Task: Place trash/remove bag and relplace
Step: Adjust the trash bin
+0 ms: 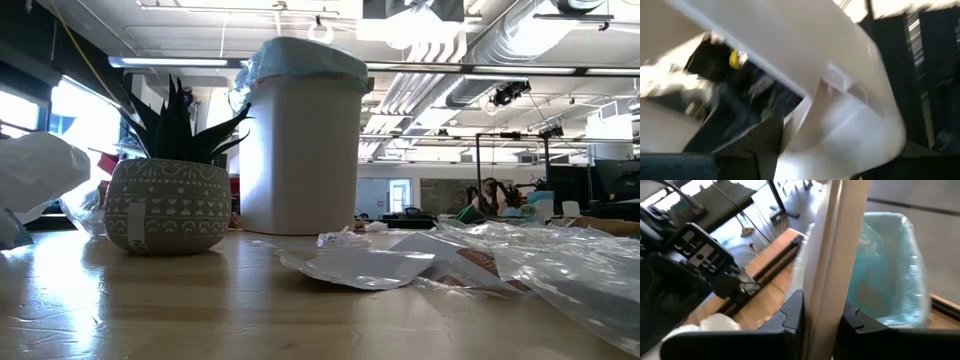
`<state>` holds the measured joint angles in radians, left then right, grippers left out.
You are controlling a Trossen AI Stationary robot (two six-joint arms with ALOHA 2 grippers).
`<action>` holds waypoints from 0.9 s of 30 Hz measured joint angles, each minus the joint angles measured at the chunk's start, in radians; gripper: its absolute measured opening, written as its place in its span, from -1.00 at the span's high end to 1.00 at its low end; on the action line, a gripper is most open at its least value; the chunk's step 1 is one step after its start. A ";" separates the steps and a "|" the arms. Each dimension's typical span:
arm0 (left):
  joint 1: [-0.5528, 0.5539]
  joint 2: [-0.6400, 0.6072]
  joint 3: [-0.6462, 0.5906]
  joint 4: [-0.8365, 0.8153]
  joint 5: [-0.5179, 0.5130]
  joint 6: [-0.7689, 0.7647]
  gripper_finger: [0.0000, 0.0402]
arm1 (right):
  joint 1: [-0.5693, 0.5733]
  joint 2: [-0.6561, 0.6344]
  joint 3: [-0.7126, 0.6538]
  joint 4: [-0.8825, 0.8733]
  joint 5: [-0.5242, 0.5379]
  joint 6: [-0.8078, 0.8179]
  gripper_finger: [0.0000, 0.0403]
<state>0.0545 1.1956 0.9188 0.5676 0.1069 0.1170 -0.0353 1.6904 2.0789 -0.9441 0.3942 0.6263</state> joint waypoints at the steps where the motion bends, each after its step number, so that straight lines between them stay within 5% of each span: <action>1: 0.005 -0.016 0.000 -0.059 -0.027 0.004 0.05 | -0.020 -0.001 0.000 -0.010 -0.022 -0.010 0.82; 11: 0.012 -0.122 -0.003 -0.517 -0.171 0.000 0.05 | -0.177 -0.014 0.001 -0.022 -0.284 -0.131 0.83; 22: 0.008 -0.200 -0.003 -0.724 -0.220 -0.039 0.05 | -0.321 -0.011 0.001 -0.079 -0.366 -0.166 0.83; 27: 0.009 -0.237 -0.003 -0.824 -0.367 -0.038 0.05 | -0.368 0.003 0.001 -0.068 -0.394 -0.163 0.83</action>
<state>0.0632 0.9583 0.9161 -0.2566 -0.2602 0.0795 -0.4031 1.6933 2.0800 -1.0122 -0.0002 0.4633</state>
